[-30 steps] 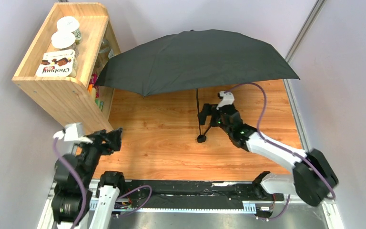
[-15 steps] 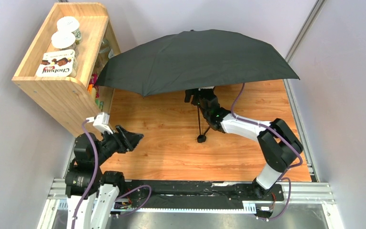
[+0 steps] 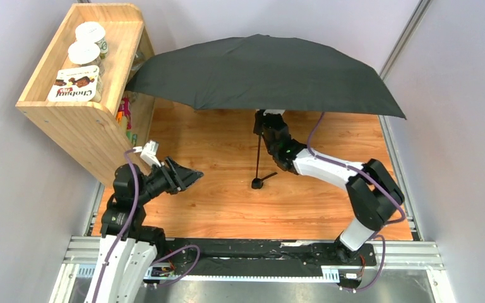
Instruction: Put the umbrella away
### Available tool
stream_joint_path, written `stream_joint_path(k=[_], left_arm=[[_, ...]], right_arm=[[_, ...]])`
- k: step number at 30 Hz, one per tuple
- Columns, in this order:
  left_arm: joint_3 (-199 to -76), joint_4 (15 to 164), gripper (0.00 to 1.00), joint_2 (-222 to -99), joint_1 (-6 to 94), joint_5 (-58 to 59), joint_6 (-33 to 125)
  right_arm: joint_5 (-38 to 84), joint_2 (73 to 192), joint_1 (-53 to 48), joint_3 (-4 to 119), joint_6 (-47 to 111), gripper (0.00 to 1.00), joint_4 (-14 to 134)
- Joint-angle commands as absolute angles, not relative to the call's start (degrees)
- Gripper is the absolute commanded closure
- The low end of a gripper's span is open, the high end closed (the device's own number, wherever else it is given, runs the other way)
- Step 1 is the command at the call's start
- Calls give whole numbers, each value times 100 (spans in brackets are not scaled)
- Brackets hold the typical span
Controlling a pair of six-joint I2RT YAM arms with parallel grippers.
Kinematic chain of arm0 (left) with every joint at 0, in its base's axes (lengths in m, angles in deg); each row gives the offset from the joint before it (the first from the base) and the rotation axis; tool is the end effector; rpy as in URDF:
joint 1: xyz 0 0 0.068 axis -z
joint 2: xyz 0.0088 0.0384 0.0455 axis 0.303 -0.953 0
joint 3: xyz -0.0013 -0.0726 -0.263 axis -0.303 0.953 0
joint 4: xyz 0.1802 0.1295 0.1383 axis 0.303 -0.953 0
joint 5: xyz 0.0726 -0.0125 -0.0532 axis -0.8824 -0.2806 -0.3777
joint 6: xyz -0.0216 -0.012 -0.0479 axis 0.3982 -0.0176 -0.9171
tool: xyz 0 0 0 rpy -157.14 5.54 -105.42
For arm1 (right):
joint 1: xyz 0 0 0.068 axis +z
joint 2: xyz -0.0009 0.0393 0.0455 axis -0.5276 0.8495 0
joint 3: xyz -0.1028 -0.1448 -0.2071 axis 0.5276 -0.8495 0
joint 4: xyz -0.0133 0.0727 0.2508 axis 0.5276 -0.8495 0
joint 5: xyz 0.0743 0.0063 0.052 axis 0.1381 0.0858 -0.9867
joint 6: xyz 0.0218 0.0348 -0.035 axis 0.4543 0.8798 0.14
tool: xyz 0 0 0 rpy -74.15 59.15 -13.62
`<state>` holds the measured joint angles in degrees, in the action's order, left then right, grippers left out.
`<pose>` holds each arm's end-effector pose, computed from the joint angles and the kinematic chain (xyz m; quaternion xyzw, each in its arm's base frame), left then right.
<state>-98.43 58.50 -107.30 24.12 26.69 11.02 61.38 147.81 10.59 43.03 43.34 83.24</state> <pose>0.1007 -0.0317 0.2858 -0.0998 0.7864 -0.4648 0.3944 0.2972 0.2470 0.2637 0.0063 0.7685 0.1270 0.6271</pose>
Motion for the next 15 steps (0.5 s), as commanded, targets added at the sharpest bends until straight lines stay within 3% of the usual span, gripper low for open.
stream_joint_path(k=[1,7,15], left_arm=[[-9833,7119,37,-11210,3062,2578,798],[-10358,8702,35,-13008,5012,1741,788],[-11510,10995,30,-15190,6035,2356,341]], right_arm=[[5743,13616,999,4173,4454,100,8471],[3380,12298,218,4277,5216,100,7637],[1611,10811,-635,3707,6429,100,7732]])
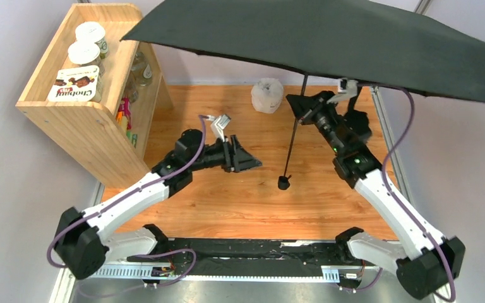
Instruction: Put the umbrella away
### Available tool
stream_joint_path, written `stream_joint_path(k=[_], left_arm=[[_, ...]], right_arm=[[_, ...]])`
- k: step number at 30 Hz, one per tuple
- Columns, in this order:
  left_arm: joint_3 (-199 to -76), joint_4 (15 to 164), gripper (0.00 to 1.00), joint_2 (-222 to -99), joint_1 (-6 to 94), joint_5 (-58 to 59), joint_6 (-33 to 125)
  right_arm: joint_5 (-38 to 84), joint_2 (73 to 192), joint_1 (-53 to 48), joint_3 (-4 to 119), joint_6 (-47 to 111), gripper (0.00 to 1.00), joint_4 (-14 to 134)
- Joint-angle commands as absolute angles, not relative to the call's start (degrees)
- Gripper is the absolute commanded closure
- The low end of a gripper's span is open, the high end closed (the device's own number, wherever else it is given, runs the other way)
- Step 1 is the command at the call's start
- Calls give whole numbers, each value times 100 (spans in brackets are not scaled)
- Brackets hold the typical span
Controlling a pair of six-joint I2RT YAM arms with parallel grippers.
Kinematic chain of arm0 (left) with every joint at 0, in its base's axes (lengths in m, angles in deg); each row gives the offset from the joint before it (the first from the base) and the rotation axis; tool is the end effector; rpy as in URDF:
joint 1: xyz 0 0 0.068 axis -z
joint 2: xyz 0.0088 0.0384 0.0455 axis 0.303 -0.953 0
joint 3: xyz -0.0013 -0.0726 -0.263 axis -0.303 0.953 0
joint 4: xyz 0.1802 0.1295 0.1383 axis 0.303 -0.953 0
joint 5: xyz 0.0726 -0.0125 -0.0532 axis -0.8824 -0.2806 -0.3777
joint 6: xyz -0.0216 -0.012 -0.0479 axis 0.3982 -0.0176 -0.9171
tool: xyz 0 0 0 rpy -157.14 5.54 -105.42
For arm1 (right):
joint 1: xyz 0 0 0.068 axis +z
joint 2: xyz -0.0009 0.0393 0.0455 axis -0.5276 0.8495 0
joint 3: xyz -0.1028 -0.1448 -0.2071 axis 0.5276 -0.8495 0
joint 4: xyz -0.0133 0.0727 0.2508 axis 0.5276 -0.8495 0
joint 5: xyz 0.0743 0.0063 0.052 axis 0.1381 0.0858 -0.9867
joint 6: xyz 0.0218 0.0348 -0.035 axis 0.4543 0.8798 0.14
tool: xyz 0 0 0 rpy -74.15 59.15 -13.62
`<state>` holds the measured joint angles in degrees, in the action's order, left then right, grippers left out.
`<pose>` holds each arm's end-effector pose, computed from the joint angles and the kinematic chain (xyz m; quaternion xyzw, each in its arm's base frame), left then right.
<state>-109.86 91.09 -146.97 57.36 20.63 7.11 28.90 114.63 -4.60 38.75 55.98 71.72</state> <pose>0.1814 -0.1728 0.3045 0.0813 0.7736 -0.5598 0.2857 0.2298 0.1194 0.3935 0.0111 0.6743 0.3669 0.6408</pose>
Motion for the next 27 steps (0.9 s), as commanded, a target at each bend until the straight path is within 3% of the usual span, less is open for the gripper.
stream_joint_path(k=[1,6,14,18,21,27], left_arm=[[-11642,11093,30,-15331,6209,2382,340],[-12302,11349,30,-16079,6632,2646,270],[-11943,12553,31,-16063,6791,2841,-109],[-12100,11748,28,-16053,7001,2550,251],[-12469,11314,32,-16404,7055,2699,340],[-12829,11086,38,-16660,7195,2840,472]], right_arm=[[1487,10671,-714,3628,6569,100,7802],[1171,10213,-978,3136,7194,100,8390],[704,10203,-1128,2644,7607,100,9155],[397,10379,-1146,2432,8388,100,10147],[344,10484,-1145,2370,8925,100,10676],[300,10318,-1145,2528,8672,100,10309]])
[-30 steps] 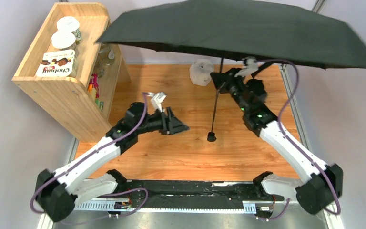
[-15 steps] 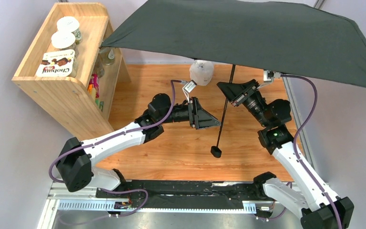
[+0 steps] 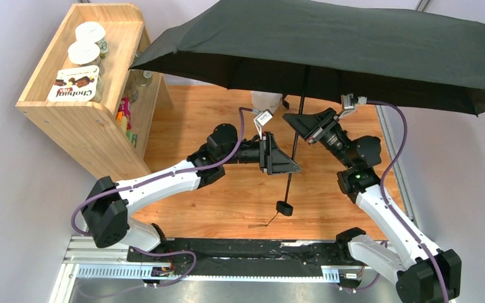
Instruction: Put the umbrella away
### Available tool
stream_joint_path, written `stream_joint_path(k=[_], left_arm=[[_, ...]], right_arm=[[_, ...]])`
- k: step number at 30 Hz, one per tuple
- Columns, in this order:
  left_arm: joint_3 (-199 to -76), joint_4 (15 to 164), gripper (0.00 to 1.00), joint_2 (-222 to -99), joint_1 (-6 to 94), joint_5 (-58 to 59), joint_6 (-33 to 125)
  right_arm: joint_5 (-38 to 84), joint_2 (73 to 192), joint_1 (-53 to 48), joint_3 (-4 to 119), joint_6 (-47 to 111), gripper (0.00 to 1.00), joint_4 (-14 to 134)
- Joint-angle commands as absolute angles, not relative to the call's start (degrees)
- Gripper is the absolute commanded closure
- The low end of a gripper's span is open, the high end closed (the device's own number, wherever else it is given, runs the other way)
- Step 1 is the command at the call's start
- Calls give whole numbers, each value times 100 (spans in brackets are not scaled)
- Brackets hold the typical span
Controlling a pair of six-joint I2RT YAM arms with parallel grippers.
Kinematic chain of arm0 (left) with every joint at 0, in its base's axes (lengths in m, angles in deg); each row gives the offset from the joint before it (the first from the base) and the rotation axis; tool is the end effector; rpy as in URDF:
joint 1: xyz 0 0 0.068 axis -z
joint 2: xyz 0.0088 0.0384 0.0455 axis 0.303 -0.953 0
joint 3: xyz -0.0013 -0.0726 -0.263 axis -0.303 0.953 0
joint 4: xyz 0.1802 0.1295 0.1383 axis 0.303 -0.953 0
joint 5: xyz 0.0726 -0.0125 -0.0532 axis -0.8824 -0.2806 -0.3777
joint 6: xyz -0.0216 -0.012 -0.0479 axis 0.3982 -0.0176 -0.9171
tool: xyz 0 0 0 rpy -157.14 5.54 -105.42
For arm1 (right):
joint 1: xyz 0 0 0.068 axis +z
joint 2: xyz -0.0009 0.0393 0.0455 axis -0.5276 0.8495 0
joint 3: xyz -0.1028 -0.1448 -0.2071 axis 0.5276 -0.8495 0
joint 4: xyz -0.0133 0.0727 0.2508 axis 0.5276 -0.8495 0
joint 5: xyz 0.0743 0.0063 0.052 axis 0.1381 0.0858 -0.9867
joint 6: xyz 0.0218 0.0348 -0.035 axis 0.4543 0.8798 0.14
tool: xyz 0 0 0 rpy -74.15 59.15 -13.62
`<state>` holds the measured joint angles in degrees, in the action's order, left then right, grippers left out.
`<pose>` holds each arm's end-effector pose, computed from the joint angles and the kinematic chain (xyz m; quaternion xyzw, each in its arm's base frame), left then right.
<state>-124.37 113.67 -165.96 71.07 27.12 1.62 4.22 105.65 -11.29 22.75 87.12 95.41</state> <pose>0.1809 -0.2781 0.3453 0.2073 0.6531 -0.6883 0.2382 0.1960 0.0903 0.3706 0.0170 0.5769 0.6279 0.5221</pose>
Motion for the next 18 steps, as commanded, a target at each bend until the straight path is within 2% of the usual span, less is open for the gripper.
stream_joint_path(k=[1,3,7,8,9,10,12,13,14,15,18], left_arm=[[-12891,10859,40,-16669,7213,2831,603],[-13093,10445,50,-16686,7248,2787,884],[-13322,9619,80,-16564,7266,2331,1386],[-13322,9348,93,-16476,7266,2052,1578],[-13340,9215,97,-16388,7266,1936,1649],[-13349,9013,100,-16335,7266,1700,1781],[-13278,8845,100,-16169,7292,1304,1913],[-13200,8809,100,-16037,7310,1128,1966],[-13164,8757,100,-15958,7371,743,2088],[-13138,8556,100,-15844,7415,539,2159],[-13147,8282,100,-15702,7617,-130,2484]], right_arm=[[300,10283,-1145,2537,8628,100,10186],[282,10247,-1145,2537,8540,100,10106],[203,10203,-1145,2555,8364,100,9807],[203,10203,-1154,2529,8381,100,9807],[177,10203,-1137,2529,8381,100,9798],[168,10203,-1154,2563,8329,100,9702],[255,10133,-1154,2791,7997,97,8924],[369,10107,-1137,2984,7716,89,8319],[509,10089,-1137,3151,7461,76,7721],[711,10080,-1137,3344,7197,69,7071],[958,10142,-1110,3697,6791,65,6336]])
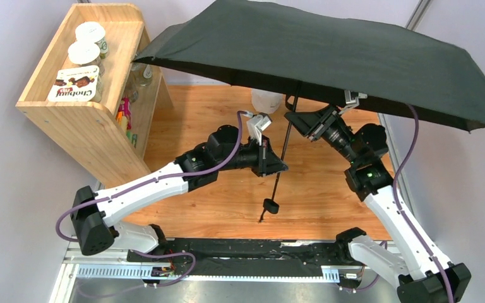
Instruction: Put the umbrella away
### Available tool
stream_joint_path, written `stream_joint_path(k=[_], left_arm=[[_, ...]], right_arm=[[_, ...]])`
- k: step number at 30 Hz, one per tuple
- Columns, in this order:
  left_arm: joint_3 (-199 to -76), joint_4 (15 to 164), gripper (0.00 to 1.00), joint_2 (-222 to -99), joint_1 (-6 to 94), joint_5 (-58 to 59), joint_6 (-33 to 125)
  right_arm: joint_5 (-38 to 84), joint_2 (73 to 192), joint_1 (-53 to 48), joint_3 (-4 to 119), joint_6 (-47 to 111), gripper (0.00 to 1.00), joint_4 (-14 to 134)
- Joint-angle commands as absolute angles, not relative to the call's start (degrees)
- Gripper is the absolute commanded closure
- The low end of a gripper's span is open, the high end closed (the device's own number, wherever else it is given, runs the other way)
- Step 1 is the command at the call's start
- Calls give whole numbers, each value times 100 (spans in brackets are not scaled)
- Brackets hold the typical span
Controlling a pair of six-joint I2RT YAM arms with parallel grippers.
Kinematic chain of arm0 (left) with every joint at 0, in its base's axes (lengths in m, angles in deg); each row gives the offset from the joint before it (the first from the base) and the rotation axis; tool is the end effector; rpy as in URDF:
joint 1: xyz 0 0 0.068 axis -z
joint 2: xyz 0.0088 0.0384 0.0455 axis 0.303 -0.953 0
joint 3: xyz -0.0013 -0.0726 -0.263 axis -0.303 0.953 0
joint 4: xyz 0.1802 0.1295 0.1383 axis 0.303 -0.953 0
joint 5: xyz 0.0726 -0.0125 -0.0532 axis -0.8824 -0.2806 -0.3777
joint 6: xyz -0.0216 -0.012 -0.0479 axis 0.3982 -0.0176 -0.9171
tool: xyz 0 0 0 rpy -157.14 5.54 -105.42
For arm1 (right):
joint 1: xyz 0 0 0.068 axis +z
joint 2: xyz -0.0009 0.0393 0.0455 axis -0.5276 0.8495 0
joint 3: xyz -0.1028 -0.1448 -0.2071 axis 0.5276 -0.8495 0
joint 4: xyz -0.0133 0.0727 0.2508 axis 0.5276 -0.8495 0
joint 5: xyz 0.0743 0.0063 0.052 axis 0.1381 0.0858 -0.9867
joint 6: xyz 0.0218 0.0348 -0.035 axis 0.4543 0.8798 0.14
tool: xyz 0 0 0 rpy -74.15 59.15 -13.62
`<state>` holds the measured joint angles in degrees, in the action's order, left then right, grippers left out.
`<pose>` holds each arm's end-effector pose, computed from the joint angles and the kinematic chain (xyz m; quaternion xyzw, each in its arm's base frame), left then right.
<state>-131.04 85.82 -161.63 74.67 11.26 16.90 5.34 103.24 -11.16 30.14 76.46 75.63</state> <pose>0.1623 -0.2715 0.3586 0.2138 0.7464 -0.5493 0.3090 0.1890 0.0875 0.3892 -0.0005 0.6379 0.5567 0.5322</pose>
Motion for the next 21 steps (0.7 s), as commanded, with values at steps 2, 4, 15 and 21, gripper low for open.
stream_joint_path(k=[2,4,15,21], left_arm=[[-13111,8404,100,-15658,7643,-140,2468],[-13146,8431,100,-15702,7652,-140,2459],[-13331,8440,100,-15799,7775,-140,2459],[-13951,7582,79,-15799,7793,-147,2738]], right_arm=[[907,10238,-1093,3715,6825,65,6326],[836,10361,-1032,3689,6913,64,6475],[758,10695,-566,3469,6817,62,6818],[412,10723,-574,3048,6862,100,7750]])
